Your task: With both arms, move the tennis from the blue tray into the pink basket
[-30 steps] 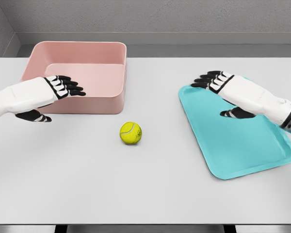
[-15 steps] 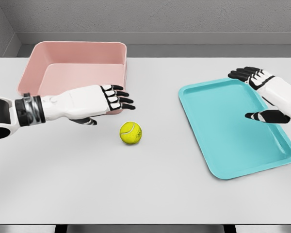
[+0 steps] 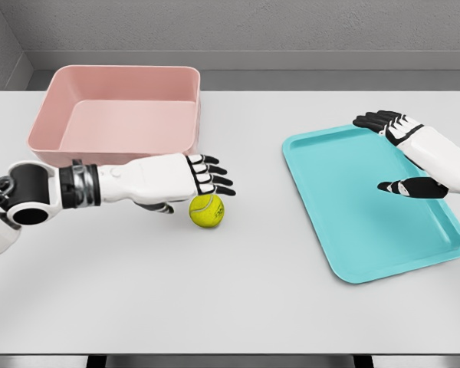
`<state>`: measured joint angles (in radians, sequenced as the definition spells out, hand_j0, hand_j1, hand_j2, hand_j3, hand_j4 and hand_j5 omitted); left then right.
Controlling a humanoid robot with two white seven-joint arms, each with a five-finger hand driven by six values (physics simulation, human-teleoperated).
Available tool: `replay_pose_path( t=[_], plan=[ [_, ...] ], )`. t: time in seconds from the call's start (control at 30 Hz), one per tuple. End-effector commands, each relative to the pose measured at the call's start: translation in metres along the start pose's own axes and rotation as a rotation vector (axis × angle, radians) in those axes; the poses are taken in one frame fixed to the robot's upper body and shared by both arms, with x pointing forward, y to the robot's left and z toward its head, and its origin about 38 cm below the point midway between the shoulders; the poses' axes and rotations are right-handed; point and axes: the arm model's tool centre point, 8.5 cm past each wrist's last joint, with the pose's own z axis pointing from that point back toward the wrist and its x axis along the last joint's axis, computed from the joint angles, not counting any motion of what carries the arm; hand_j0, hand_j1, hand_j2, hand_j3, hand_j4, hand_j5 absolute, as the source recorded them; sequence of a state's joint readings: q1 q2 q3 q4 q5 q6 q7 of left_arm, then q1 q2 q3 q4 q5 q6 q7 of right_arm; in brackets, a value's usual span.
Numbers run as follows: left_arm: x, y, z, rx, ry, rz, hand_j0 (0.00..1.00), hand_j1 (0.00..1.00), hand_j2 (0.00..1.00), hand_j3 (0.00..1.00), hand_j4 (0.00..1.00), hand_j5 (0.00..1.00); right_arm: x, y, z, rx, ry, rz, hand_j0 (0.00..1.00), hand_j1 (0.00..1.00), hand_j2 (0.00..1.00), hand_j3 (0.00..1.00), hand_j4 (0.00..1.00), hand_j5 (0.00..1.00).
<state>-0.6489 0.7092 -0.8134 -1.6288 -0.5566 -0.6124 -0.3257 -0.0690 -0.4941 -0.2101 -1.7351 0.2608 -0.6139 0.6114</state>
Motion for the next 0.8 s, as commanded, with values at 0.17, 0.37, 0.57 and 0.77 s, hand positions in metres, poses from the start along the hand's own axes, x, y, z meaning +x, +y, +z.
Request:
replay_pose_path(
  t=[0.17,0.37,0.57,0.77],
  plan=[
    [-0.006,-0.017,-0.006,-0.037,0.009,0.041,1.00,1.00,1.00,1.00,1.00,1.00,0.000,0.000,0.000,-0.005,-0.001,-0.007,1.00,1.00,1.00,1.00,1.00,1.00],
    [-0.004,-0.018,-0.016,-0.048,-0.014,0.041,1.00,1.00,1.00,1.00,1.00,1.00,0.000,-0.001,0.001,-0.005,0.000,-0.007,1.00,1.00,1.00,1.00,1.00,1.00],
    [-0.006,-0.017,-0.022,-0.052,-0.019,0.041,1.00,1.00,1.00,1.00,1.00,1.00,0.000,0.000,0.001,-0.004,0.001,-0.008,1.00,1.00,1.00,1.00,1.00,1.00],
    [-0.007,-0.018,-0.026,-0.051,-0.019,0.045,1.00,1.00,1.00,1.00,1.00,1.00,0.000,0.000,0.001,-0.004,0.001,-0.008,1.00,1.00,1.00,1.00,1.00,1.00]
  ],
)
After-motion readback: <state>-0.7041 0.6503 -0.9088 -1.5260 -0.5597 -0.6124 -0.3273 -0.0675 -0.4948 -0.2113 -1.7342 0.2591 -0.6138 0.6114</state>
